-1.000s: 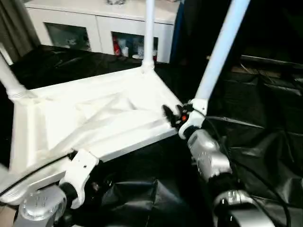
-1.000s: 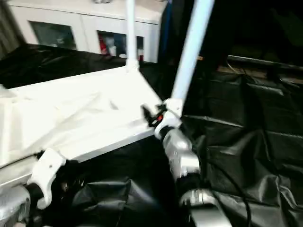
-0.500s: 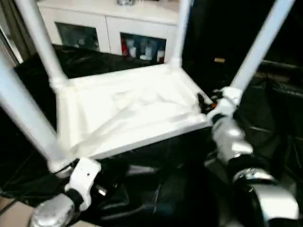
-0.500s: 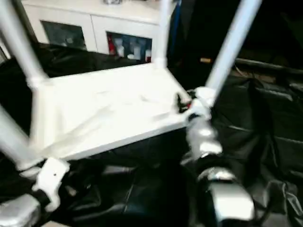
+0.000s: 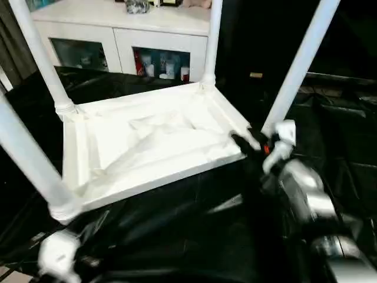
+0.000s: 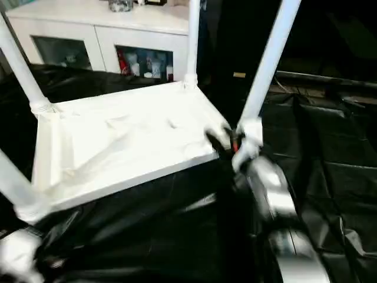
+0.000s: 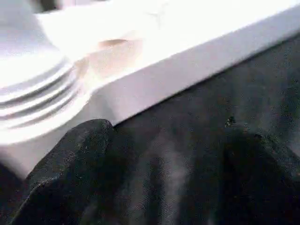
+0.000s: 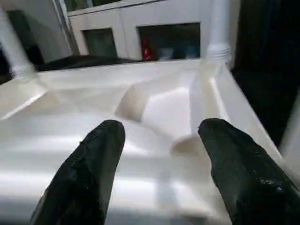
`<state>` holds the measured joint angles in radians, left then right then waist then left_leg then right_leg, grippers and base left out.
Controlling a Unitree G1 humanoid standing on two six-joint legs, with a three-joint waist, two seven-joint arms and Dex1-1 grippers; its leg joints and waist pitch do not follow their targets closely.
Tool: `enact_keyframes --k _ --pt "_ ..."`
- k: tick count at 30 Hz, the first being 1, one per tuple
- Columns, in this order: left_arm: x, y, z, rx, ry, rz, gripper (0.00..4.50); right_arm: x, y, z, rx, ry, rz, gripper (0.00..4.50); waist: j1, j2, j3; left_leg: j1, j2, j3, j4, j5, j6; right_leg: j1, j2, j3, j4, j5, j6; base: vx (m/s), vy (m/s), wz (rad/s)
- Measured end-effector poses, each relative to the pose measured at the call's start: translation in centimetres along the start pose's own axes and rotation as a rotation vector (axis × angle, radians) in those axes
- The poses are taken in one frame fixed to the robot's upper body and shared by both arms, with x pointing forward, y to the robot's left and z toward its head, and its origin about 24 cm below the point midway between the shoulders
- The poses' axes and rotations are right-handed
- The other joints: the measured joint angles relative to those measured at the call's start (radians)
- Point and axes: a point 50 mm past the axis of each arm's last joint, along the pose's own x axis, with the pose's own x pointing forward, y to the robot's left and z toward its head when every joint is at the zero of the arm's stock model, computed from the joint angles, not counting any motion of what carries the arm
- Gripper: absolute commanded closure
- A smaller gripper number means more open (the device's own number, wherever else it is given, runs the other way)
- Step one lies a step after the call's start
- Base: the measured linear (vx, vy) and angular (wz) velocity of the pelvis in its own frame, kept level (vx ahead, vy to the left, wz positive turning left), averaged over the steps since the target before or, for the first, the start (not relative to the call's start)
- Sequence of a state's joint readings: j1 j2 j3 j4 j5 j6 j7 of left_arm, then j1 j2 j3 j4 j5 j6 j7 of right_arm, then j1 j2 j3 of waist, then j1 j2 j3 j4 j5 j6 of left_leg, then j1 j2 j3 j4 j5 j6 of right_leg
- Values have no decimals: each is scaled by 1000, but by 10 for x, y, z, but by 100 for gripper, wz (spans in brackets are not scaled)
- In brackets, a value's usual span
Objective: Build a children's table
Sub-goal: Rotate table base
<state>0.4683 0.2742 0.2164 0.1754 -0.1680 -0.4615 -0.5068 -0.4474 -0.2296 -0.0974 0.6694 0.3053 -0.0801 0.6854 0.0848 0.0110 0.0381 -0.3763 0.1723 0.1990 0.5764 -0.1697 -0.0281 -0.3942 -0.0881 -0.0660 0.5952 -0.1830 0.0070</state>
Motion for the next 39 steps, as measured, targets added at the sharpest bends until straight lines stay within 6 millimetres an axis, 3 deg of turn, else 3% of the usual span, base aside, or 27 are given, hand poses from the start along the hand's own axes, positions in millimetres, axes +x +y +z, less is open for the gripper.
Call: enact_keyframes --k 7,13,15,18,19,20,21,22,23,24,25,26,27,28,29,30,32,36,39 --pt "-15 17 -15 -45 -21 157 3 -15 7 -10 14 37 31 147 -2 4 -3 10 0 -3 -3 -5 -8 -2 0 -1 -1 -1 1 -3 -1 -3" --pt "-10 23 -20 -64 -86 192 3 -20 8 -13 17 51 6 147 1 5 -1 17 0 -6 -3 -6 -9 -4 0 -5 -10 -1 1 0 0 0" --pt "-12 25 -22 -60 -90 205 3 -21 8 -15 21 59 0 147 -5 9 1 23 0 -10 -4 -6 -9 4 -2 -13 -22 -1 1 0 0 0" --pt "-19 39 -27 -67 -113 328 3 -19 12 -13 20 62 16 147 -29 17 5 28 1 -32 -6 -7 -9 23 -4 -47 -52 -1 1 0 0 0" --pt "-24 47 -29 -73 -125 393 3 -19 13 -11 18 61 20 147 -36 19 7 26 4 -38 -10 -7 -10 38 -5 -60 -61 -4 1 -68 31 -16" --pt "-27 52 -28 -71 -140 422 3 -18 14 -10 14 58 24 147 -32 17 11 27 3 -41 -15 -8 -11 41 -5 -58 -28 -26 0 -68 31 -16" --pt "-24 54 -25 -67 -162 427 3 -22 13 -13 14 66 17 147 -31 5 16 25 1 -32 -14 -8 -11 41 -7 -42 35 -82 -17 -82 -21 8" --pt "-23 60 -13 -57 -205 428 3 -23 14 -16 16 81 19 147 -5 -52 8 29 -1 9 -11 -9 -14 38 -12 11 92 -109 3 -1 -126 10" --pt "-32 59 -7 -77 -215 440 3 -19 17 -14 11 80 36 147 2 -69 10 22 -2 4 14 -20 -27 18 -11 19 102 -111 5 5 -144 -17" --pt "-53 54 6 -86 -192 419 3 -15 20 -13 8 81 52 147 9 -65 13 11 0 -52 65 -47 -15 11 -4 5 103 -111 3 37 -112 -34" --pt "-66 56 23 -75 -189 415 3 -16 18 -12 5 83 46 147 17 -55 15 6 3 -86 70 -54 -51 14 -5 -23 101 -108 0 76 -9 -41" --pt "-67 66 44 -35 -229 408 3 -19 15 -13 7 89 33 147 32 -53 17 -4 10 -97 70 -52 -57 14 0 -40 91 -103 -4 64 -14 2" --pt "-64 75 69 0 -307 416 3 -15 16 -9 -3 83 42 147 37 -45 17 -10 24 -95 61 -46 -64 14 22 -33 65 -84 -16 64 -14 2" --pt "-61 77 84 24 -357 408 3 -10 20 -6 -8 72 59 147 38 -38 20 -9 32 -84 55 -44 -64 15 32 -22 50 -63 -26 -53 -31 29" --pt "-56 75 96 37 -406 393 3 -6 25 -4 -8 62 76 147 38 -31 21 -6 34 -71 49 -44 -64 16 31 -16 46 -56 -29 -59 -1 18" --pt "-54 71 102 45 -433 381 3 -4 30 -2 -9 51 92 147 37 -28 23 2 34 -51 40 -44 -64 16 30 2 47 -56 -26 -59 -1 18" --pt "-56 66 102 46 -424 384 3 -7 32 -1 -14 46 95 147 36 -25 31 9 32 -37 27 -44 -64 15 29 16 46 -64 -13 0 0 0" --pt "-61 63 100 63 -388 409 3 -22 33 -8 -11 61 70 147 32 -27 34 8 33 -31 20 -44 -64 13 32 22 45 -60 -7 0 0 0" --pt "-62 75 123 109 -462 526 3 -31 38 -11 7 53 56 147 29 -31 34 9 35 -31 15 -44 -64 12 34 22 45 -61 -7 0 0 0"
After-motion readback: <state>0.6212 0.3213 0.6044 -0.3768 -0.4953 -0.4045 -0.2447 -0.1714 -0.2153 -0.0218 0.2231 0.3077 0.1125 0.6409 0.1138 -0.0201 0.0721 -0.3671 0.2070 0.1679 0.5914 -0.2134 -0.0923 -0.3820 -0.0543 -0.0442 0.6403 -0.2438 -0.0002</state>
